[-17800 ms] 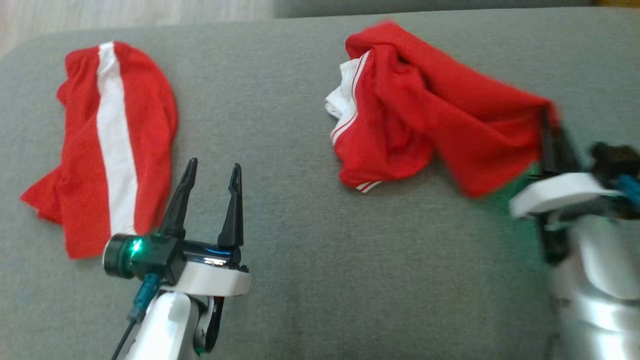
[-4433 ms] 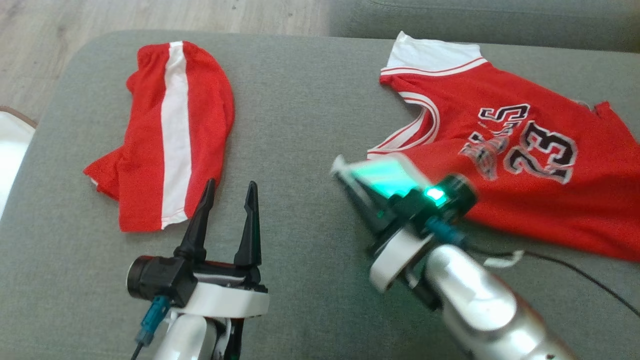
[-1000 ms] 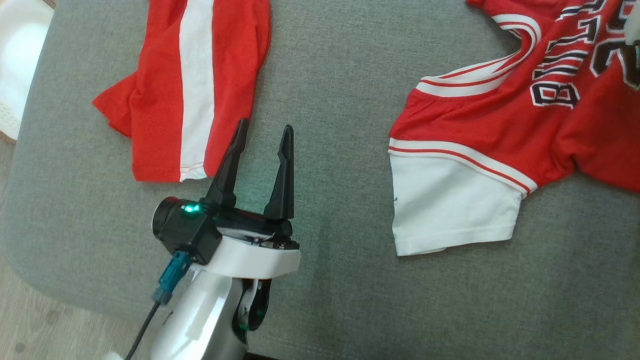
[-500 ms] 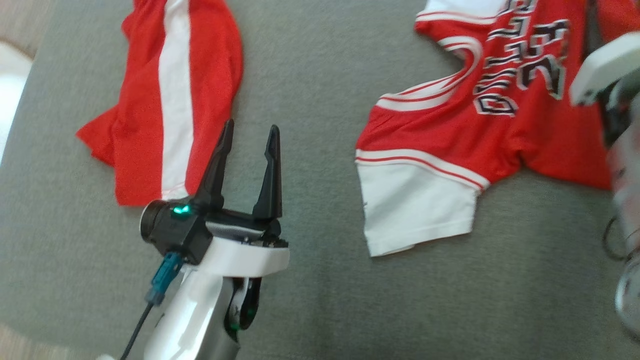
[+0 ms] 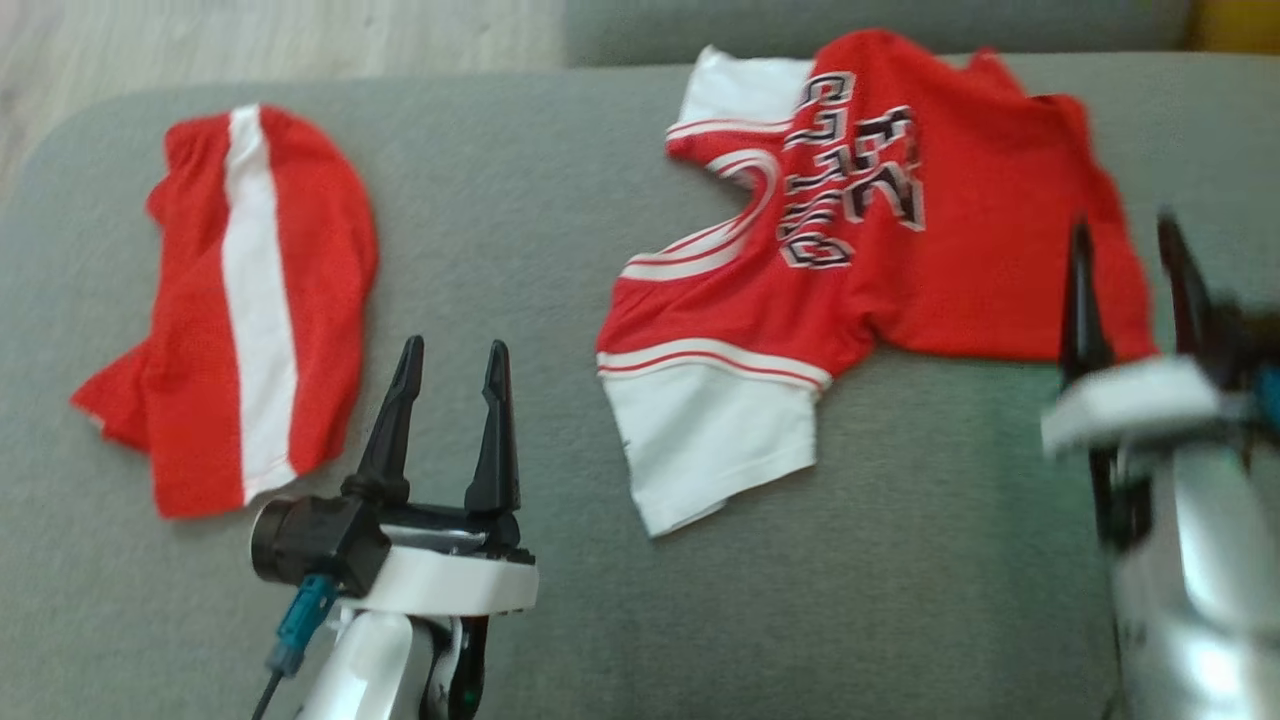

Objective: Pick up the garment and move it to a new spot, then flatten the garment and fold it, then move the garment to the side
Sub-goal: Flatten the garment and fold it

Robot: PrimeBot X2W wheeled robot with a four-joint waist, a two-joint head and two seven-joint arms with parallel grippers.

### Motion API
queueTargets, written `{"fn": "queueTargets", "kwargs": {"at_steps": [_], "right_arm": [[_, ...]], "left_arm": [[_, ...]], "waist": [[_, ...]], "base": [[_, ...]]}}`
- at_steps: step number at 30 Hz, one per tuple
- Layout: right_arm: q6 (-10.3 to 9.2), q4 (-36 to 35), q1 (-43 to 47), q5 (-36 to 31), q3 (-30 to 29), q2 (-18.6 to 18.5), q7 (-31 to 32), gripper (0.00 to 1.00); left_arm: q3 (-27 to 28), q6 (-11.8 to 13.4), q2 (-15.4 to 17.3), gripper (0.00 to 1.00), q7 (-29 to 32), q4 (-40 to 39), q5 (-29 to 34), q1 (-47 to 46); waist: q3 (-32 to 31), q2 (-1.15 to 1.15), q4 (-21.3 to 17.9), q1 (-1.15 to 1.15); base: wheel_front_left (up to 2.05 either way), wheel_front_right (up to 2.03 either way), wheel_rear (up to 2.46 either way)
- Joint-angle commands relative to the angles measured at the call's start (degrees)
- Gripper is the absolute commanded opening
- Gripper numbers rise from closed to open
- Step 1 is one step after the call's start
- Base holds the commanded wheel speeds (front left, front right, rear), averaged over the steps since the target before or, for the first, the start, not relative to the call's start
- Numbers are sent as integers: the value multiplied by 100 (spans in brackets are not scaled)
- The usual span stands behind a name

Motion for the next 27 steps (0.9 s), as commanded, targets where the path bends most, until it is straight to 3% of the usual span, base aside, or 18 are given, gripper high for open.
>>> {"fn": "queueTargets", "kwargs": {"at_steps": [1,5,10,17,27], "right_arm": [[-4,-529,297,110,107,119,-61,100],[-4,-1275,1257,301,192,197,-61,100],[-4,-1720,1881,639,257,217,-62,100],[-4,-1915,1913,734,371,219,-62,100],[-4,-1916,1906,767,333,220,-62,100]], "left_arm": [[194,-28,23,100,-29,-160,33,-68],[251,-46,23,100,-29,-129,-15,59],[342,-100,23,100,-29,-12,-62,185],[295,-186,23,100,-29,65,-1,189],[-572,-391,23,100,-29,1074,-89,60]], "waist": [[-225,0,-259,1],[-328,0,-480,1],[-386,0,-678,1],[-382,0,-794,1],[-368,0,-786,1]], "base": [[0,0,0],[0,0,0],[0,0,0],[0,0,0],[0,0,0]]}}
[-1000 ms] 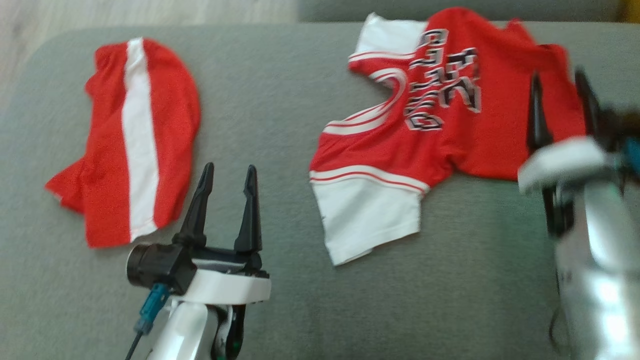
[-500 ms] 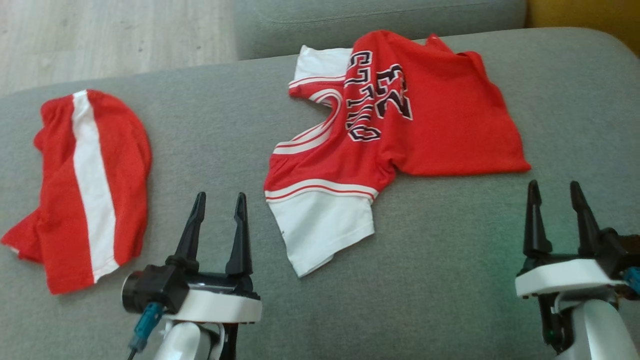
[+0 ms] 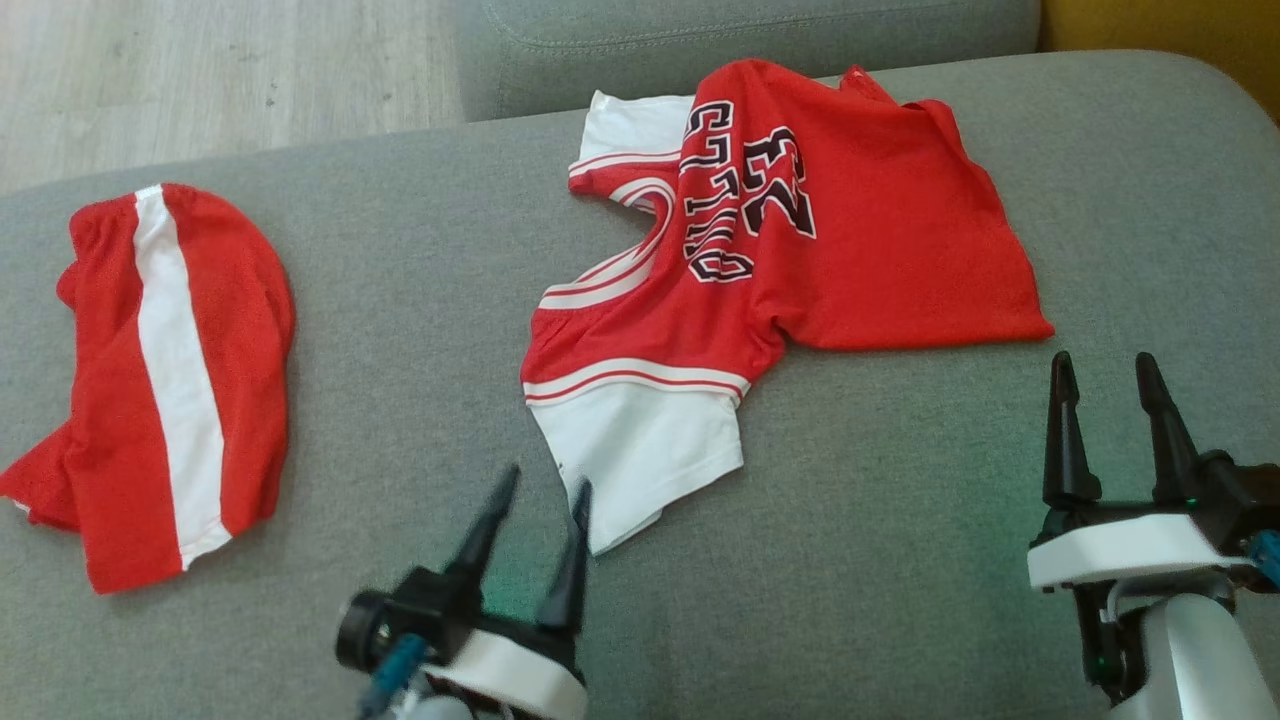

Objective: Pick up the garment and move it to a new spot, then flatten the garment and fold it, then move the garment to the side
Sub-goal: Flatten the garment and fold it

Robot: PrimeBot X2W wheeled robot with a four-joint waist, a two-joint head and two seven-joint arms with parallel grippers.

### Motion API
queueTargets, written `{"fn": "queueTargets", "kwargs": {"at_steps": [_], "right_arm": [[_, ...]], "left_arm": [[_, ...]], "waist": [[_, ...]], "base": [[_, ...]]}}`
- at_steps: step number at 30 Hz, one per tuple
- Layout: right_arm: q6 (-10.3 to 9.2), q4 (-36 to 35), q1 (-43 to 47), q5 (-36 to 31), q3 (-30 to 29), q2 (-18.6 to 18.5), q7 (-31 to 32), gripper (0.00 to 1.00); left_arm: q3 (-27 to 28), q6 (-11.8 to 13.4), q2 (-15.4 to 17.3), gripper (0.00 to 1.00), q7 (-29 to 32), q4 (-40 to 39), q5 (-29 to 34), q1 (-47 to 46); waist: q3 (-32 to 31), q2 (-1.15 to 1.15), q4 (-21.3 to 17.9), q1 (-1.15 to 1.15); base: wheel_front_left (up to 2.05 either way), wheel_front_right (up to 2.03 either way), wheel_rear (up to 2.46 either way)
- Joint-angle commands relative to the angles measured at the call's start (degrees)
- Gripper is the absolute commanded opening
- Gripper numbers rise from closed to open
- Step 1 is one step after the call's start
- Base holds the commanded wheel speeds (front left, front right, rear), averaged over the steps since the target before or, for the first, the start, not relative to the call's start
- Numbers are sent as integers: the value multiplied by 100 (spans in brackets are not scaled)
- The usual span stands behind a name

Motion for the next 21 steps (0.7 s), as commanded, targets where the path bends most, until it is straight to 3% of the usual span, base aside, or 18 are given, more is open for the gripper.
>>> {"fn": "queueTargets", "kwargs": {"at_steps": [1,8,17,21], "right_arm": [[-4,-189,-207,54,129,-31,-62,100],[-4,-162,-254,113,153,-31,-62,100],[-4,-174,-365,201,247,-30,-62,100],[-4,-179,-388,226,232,-30,-62,100]], "left_arm": [[86,1,12,100,-23,-52,-25,-281],[-463,33,12,100,368,726,-207,-579],[-673,495,12,100,688,1283,-528,-924],[-743,529,12,100,739,1461,-656,-1040]], "waist": [[12,0,-6,0],[142,0,-73,0],[347,0,-247,0],[405,0,-284,0]], "base": [[0,0,0],[0,0,0],[0,0,0],[0,0,0]]}}
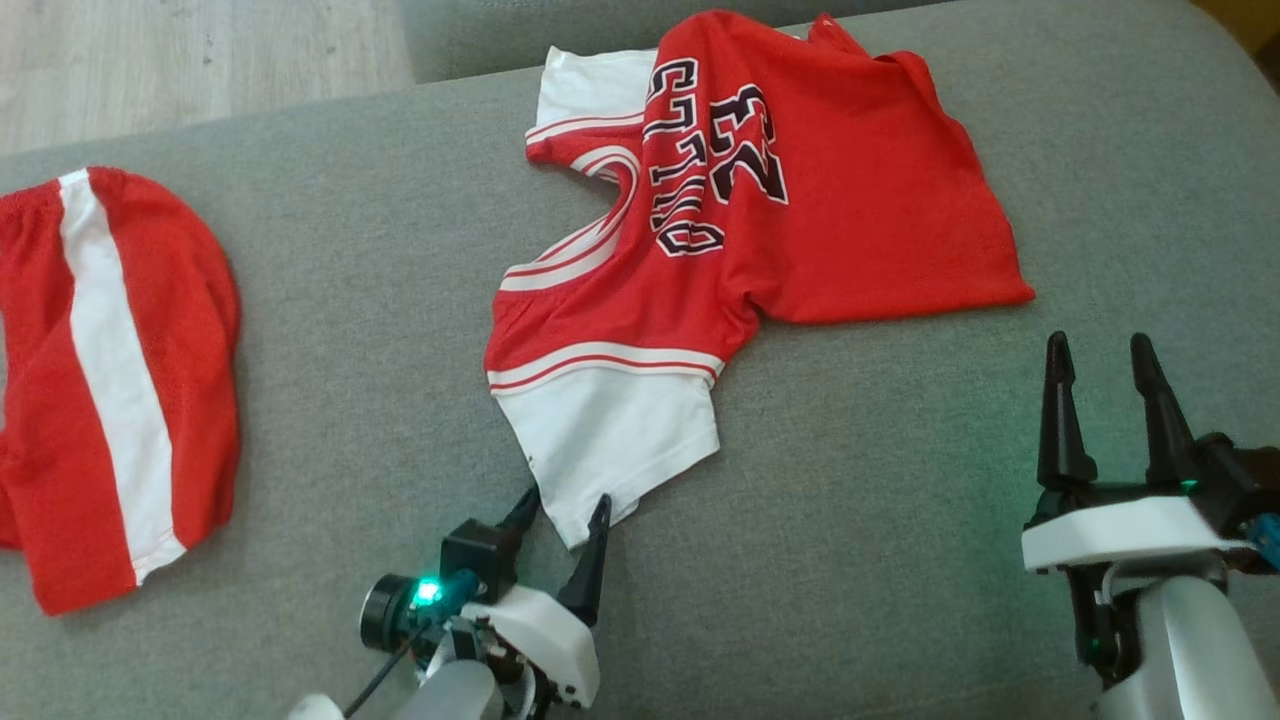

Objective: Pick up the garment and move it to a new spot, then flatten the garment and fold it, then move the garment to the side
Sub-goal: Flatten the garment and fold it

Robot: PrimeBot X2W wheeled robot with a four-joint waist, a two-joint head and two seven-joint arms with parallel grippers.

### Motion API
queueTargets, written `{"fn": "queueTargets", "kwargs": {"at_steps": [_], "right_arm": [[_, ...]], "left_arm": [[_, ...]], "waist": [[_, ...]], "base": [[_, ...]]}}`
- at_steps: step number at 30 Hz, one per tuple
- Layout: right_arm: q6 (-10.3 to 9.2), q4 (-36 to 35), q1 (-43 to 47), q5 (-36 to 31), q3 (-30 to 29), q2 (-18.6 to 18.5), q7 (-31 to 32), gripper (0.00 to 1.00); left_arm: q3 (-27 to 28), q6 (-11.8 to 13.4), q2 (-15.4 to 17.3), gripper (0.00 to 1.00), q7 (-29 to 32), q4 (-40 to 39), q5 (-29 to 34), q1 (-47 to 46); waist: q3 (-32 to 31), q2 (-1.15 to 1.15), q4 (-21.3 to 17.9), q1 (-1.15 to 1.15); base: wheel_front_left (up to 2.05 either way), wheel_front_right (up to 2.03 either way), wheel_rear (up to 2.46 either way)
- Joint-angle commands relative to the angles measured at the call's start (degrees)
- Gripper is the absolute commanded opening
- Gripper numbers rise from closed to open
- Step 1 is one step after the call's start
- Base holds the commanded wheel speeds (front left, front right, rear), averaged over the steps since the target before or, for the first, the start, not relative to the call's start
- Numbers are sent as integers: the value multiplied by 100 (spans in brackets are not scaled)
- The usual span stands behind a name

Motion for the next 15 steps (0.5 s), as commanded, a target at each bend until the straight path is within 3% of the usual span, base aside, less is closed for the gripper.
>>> {"fn": "queueTargets", "kwargs": {"at_steps": [1,3,4,5,6,15], "right_arm": [[-4,-189,-248,43,142,-30,-62,100],[-4,-188,-258,47,134,-30,-62,100],[-4,-185,-264,49,121,-30,-62,100],[-4,-181,-272,49,108,-30,-62,100],[-4,-172,-282,44,94,-30,-62,100],[-4,581,-596,-311,-246,-30,-9,100]], "left_arm": [[91,-6,19,100,64,5,-79,-147],[-20,-90,19,100,119,34,-162,-175],[-83,-140,19,75,149,41,-197,-189],[-140,-183,19,30,166,40,-232,-201],[-184,-216,19,0,159,29,-260,-215],[117,68,19,0,-614,-357,-346,-444]], "waist": [[26,0,-21,0],[46,0,-33,0],[53,0,-36,0],[59,0,-36,0],[64,0,-32,0],[39,0,162,0]], "base": [[0,0,0],[0,0,0],[0,0,0],[0,0,0],[0,0,0],[0,0,0]]}}
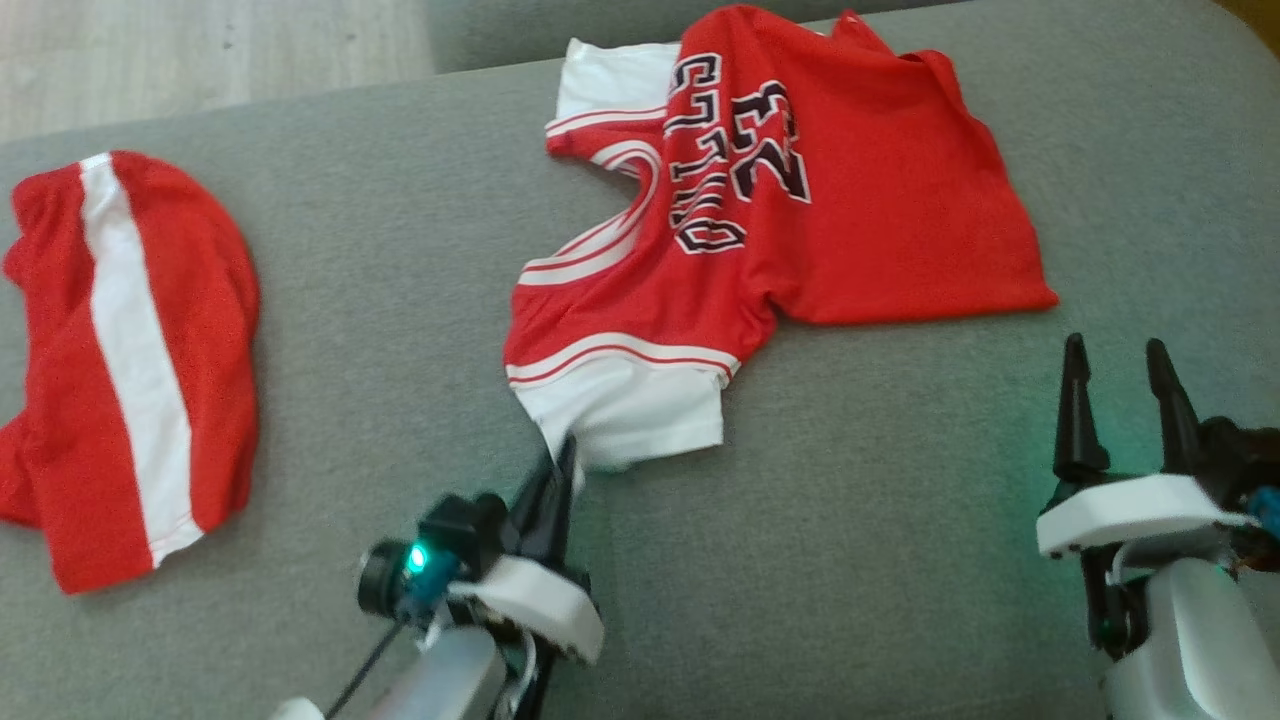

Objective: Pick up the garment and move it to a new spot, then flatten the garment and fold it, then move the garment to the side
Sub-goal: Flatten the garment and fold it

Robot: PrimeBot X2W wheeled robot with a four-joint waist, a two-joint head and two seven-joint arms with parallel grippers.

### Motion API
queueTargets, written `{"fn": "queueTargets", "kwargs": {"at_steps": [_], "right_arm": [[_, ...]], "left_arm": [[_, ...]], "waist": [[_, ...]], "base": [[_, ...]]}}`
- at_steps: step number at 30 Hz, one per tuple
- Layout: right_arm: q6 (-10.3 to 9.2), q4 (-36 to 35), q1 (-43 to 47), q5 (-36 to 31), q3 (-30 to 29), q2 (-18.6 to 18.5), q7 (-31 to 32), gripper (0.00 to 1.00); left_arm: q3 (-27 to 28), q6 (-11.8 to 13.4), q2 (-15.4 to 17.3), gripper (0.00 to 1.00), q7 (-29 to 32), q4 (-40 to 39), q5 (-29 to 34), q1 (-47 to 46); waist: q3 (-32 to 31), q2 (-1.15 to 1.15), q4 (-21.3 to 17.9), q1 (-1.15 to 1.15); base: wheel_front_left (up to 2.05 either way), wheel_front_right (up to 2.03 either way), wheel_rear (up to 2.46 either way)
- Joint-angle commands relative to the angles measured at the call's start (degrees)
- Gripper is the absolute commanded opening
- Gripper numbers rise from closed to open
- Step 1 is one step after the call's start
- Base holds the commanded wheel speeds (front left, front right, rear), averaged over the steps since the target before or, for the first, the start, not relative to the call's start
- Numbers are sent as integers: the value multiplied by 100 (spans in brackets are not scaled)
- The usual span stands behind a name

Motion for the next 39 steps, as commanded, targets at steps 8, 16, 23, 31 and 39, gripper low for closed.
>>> {"fn": "queueTargets", "kwargs": {"at_steps": [8,16,23,31,39], "right_arm": [[-4,1167,-959,79,-493,-31,479,100],[-4,2157,-1762,17,-1150,-31,692,100],[-4,2835,-2261,-274,-1800,-54,753,100],[-4,3350,-2561,-878,-2309,-41,829,100],[-4,3629,-2925,-828,-1793,-33,352,0]], "left_arm": [[765,66,43,0,-167,-1179,383,-139],[1054,-132,27,0,-169,-1721,710,118],[1150,-212,18,0,-169,-1861,801,173],[1104,-185,16,0,-169,-1922,745,132],[1282,-186,15,0,-170,-1992,500,111]], "waist": [[13,0,346,-1],[194,0,621,-1],[349,0,737,-1],[427,0,776,-1],[324,0,665,-1]], "base": [[0,0,0],[0,0,0],[0,0,0],[0,0,0],[0,0,0]]}}
